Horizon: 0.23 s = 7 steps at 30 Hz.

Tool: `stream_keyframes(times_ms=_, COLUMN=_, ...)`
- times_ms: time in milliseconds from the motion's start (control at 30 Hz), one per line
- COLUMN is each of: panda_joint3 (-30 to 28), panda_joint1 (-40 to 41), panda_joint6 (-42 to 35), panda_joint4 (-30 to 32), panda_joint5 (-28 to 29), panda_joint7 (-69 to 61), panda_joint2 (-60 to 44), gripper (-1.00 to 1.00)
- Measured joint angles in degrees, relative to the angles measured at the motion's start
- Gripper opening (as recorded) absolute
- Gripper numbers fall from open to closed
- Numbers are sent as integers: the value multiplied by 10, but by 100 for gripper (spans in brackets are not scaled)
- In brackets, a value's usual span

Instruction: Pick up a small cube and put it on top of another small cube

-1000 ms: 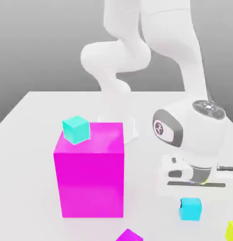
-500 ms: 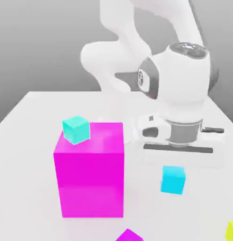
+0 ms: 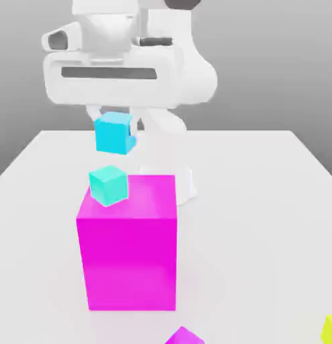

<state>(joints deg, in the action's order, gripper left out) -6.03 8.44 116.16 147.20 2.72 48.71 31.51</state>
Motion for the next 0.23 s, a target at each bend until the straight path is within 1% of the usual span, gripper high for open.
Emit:
stream_keyframes(times_ms=100, panda_joint3=-3, panda_joint1=6, panda_joint6=62, panda_joint4=44, panda_joint5=5, panda_joint7=-2, panda_joint2=-21, gripper=-100)
stream_keyframes(times_ms=133, panda_joint3=-4, panda_joint1=5, panda_joint6=77, panda_joint4=54, panda_joint5=6, panda_joint7=-1, panda_joint2=-27, gripper=100)
stream_keyframes(times_ms=233, panda_joint3=-4, panda_joint1=5, panda_joint6=77, panda_joint4=54, panda_joint5=6, panda_joint7=-1, panda_joint2=-27, gripper=100)
